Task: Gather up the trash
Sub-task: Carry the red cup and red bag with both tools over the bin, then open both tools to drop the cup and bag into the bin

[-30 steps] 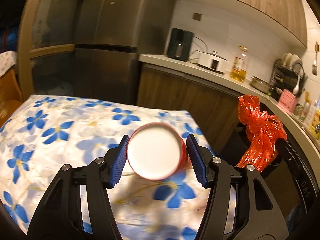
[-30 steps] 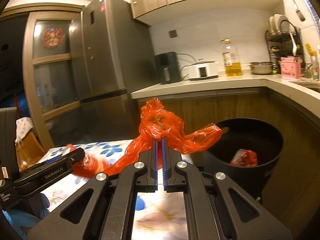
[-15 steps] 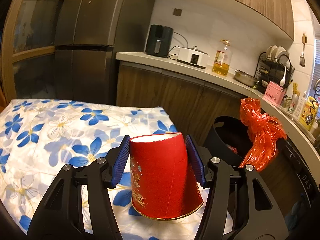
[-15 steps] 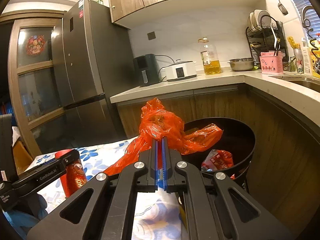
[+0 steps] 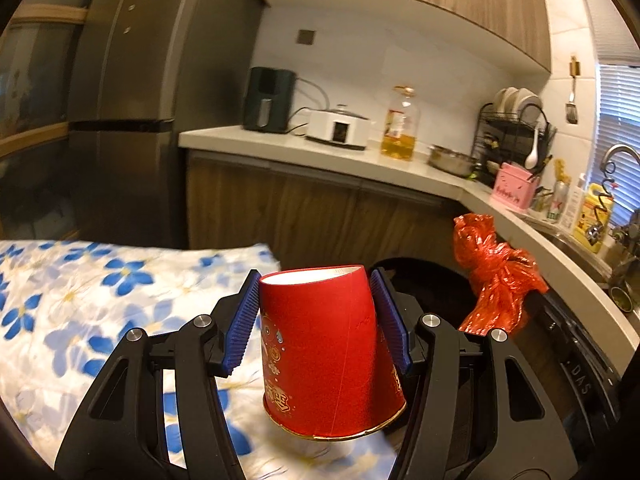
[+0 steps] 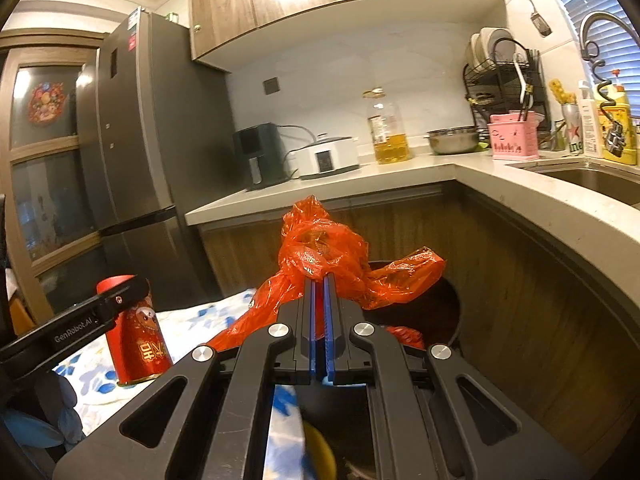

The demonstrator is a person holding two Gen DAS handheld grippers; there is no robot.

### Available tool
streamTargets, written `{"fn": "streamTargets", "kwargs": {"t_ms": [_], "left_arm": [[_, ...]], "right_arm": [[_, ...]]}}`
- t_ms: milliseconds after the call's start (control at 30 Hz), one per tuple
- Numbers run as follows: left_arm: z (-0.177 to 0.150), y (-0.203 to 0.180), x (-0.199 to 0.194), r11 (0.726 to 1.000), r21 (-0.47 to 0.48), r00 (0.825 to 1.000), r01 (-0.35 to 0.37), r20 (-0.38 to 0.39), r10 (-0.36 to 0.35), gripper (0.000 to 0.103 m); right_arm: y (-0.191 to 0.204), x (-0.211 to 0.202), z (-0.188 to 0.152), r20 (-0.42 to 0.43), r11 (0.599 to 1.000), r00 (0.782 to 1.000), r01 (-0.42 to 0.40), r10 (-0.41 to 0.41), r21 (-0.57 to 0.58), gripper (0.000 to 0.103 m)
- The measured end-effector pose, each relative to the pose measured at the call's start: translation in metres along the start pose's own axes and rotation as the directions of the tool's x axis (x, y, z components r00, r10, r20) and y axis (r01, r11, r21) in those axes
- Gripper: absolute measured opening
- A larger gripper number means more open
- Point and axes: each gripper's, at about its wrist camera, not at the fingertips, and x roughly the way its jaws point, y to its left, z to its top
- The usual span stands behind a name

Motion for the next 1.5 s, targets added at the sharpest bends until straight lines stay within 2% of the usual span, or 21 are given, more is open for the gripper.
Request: {"fn": "streamTargets", "kwargs": {"t_ms": [267, 500, 800, 867, 1033, 1200, 1300, 1367, 1500], "left_arm": [[0.007, -0.039, 0.035, 0.996, 0.028, 0.996, 0.084, -0.012, -0.083, 0.055], [0.008, -0.071, 0.062, 0.989, 0.058, 0.99, 0.137, -0.022, -0.136, 0.055], [0.001, -0.079, 0.09, 0.989, 0.056, 0.989, 0.137, -0.066, -0.133, 0.056], [0.0, -0.077, 0.093, 0.99, 0.051, 0.989, 0.134, -0.074, -0.13, 0.065], [-0.002, -0.071, 0.094, 0.99, 0.033, 0.988, 0.134, -0.076, -0.132, 0.073], [-0.004, -0.066, 0.091, 0.991, 0.015, 0.988, 0.134, -0.076, -0.132, 0.077], [-0.004, -0.067, 0.089, 0.989, 0.01, 0.987, 0.148, -0.07, -0.147, 0.078], [-0.006, -0.069, 0.091, 0.985, 0.013, 0.983, 0.172, -0.069, -0.171, 0.078], [-0.011, -0.067, 0.093, 0.985, 0.005, 0.981, 0.174, -0.089, -0.173, 0.078]], "right_arm": [[-0.031, 0.016, 0.007, -0.006, 0.998, 0.998, 0.063, -0.063, 0.025, 0.005], [-0.047, 0.033, 0.01, -0.02, 0.995, 0.994, 0.103, -0.103, 0.003, 0.005], [-0.051, 0.052, 0.006, -0.055, 0.996, 0.995, 0.085, -0.087, -0.028, 0.005], [-0.053, 0.056, 0.005, -0.068, 0.997, 0.995, 0.076, -0.078, -0.024, 0.005], [-0.056, 0.059, 0.003, -0.078, 0.997, 0.994, 0.077, -0.077, -0.012, 0.024], [-0.06, 0.05, 0.001, -0.075, 0.995, 0.993, 0.095, -0.093, 0.014, 0.043], [-0.062, 0.044, 0.0, -0.074, 0.994, 0.992, 0.105, -0.102, 0.031, 0.049], [-0.061, 0.04, 0.0, -0.077, 0.993, 0.991, 0.113, -0.109, 0.041, 0.049], [-0.06, 0.029, -0.002, -0.072, 0.992, 0.99, 0.122, -0.119, 0.036, 0.049]]}}
